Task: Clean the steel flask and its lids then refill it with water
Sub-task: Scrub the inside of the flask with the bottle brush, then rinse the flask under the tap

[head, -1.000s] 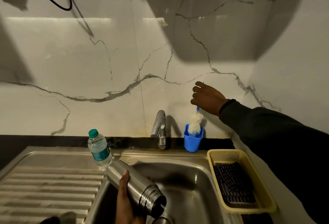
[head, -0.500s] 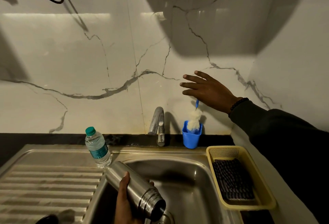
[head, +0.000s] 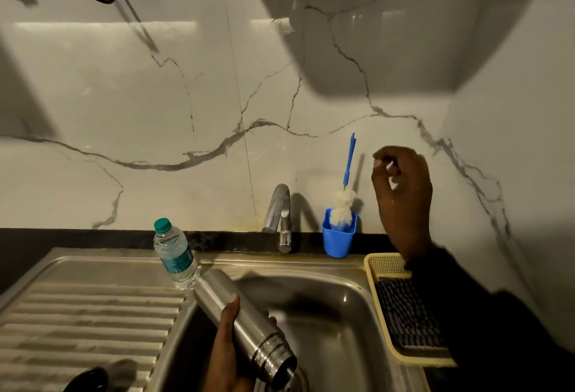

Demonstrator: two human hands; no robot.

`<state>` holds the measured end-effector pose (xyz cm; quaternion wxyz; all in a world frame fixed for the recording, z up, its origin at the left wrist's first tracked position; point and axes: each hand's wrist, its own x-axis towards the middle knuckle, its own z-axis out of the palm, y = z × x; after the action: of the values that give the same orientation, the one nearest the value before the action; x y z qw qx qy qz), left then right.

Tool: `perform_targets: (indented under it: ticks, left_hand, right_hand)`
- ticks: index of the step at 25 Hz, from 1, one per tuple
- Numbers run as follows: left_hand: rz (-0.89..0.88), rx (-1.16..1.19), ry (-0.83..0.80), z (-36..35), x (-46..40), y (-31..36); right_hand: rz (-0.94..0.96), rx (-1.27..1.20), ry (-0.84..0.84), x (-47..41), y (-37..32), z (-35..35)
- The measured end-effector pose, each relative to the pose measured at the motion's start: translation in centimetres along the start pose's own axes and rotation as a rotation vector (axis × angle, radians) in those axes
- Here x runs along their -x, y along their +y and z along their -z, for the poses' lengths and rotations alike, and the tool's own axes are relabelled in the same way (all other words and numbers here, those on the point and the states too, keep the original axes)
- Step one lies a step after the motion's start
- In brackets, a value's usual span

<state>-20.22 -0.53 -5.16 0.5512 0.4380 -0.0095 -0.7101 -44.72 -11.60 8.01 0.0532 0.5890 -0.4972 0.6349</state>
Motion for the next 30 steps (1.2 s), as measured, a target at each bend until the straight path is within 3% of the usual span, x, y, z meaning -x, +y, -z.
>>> perform_targets:
  ticks: [4,7,11,15,18,22,25,30]
  left_hand:
    - [-0.077,-0.179,0.001,0.8,-0.1,-0.5]
    - [-0.203,-0.367,0.027,1.8,-0.5,-0.8]
    - [-0.33,-0.566,0.039,2.5,-0.8,-0.2]
    - [-0.447,-0.679,0.015,2.7,-1.1,0.2]
    - [-0.516,-0.747,-0.001,2.8,-1.5,0.3]
    - [-0.595,-0.837,-0.016,2.9,-2.3,0.6]
    - [-0.623,-0.88,-0.026,2.8,-3.1,1.0]
    - [-0.636,-0.874,-0.013,2.5,-3.9,1.2]
  right_hand:
    - [-0.405,-0.195,-0.146,7.8,0.2,-1.9]
    - [-0.61,-0.171,-0.407,10.9,2.2,-4.7]
    - [-0.771,-0.162,-0.608,11.8,4.2,-9.1]
    - [-0.699,-0.027,-0.863,11.3,4.9,-12.6]
    - [-0.691,-0.064,-1.062,11.3,5.3,-14.8]
    - [-0.746,-0.163,-1.012,12.6,6.1,-16.8]
    - [-0.616,-0.035,-0.96,13.1,6.7,-17.6]
    - [-0.35,0.186,-1.069,12.7,6.8,-17.7]
